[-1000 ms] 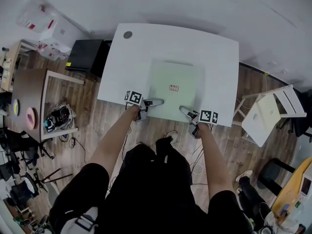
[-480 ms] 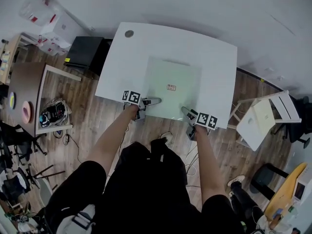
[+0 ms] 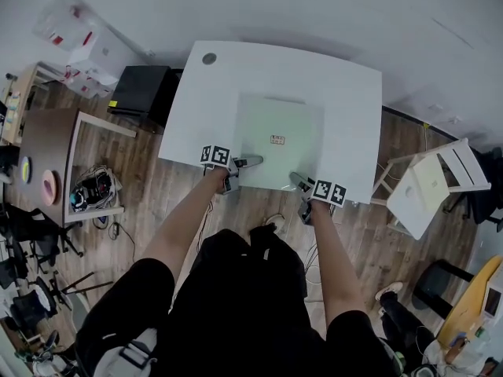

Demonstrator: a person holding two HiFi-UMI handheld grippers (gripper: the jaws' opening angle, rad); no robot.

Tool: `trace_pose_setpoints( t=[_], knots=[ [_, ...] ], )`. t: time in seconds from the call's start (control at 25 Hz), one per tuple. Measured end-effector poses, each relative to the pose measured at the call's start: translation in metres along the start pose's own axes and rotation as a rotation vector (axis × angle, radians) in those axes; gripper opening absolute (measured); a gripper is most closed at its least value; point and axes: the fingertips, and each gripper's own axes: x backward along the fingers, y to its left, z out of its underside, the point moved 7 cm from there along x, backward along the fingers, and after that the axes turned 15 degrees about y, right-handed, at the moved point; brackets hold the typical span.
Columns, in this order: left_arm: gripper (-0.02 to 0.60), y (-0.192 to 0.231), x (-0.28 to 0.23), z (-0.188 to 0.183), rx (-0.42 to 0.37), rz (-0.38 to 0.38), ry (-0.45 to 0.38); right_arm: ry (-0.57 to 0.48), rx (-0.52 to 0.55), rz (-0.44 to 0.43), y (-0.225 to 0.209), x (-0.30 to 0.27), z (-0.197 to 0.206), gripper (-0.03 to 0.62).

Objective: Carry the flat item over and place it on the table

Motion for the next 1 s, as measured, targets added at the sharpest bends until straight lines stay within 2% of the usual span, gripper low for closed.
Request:
trace_pose_setpoints(
  t=[0.16, 0.24, 0.36, 0.48, 0.56, 0.64, 0.84, 1.0],
  knots=[
    [0.377, 0.000, 0.014, -0.010, 0.044, -0.018, -0.130, -0.048, -0.055, 0.017, -0.006, 0.006, 0.006, 0.357],
    [0.377, -0.002, 0.022, -0.010, 0.016, -0.047, -0.132, -0.077, -0.078, 0.028, -0.004, 0.004, 0.008, 0.356],
    [0.382, -0.003, 0.024, -0.001, -0.056, -0.128, -0.091, -0.093, -0.078, 0.050, 0.000, 0.000, 0.013, 0.357],
    [0.382, -0.002, 0.029, 0.002, -0.079, -0.168, -0.130, -0.098, -0.071, 0.078, 0.003, -0.003, 0.014, 0.357],
    [0.382, -0.003, 0.038, -0.001, -0.076, -0.165, -0.201, -0.116, -0.080, 0.093, 0.003, -0.003, 0.013, 0.357],
    [0.382, -0.009, 0.044, -0.004, -0.088, -0.146, -0.238, -0.135, -0.102, 0.101, 0.003, -0.004, 0.013, 0.357],
    [0.382, -0.021, 0.043, 0.008, -0.167, -0.130, -0.169, -0.181, -0.158, 0.115, 0.008, -0.007, 0.016, 0.357],
    [0.382, -0.025, 0.045, 0.017, -0.191, -0.125, -0.202, -0.203, -0.156, 0.118, 0.010, -0.007, 0.019, 0.357]
  ],
)
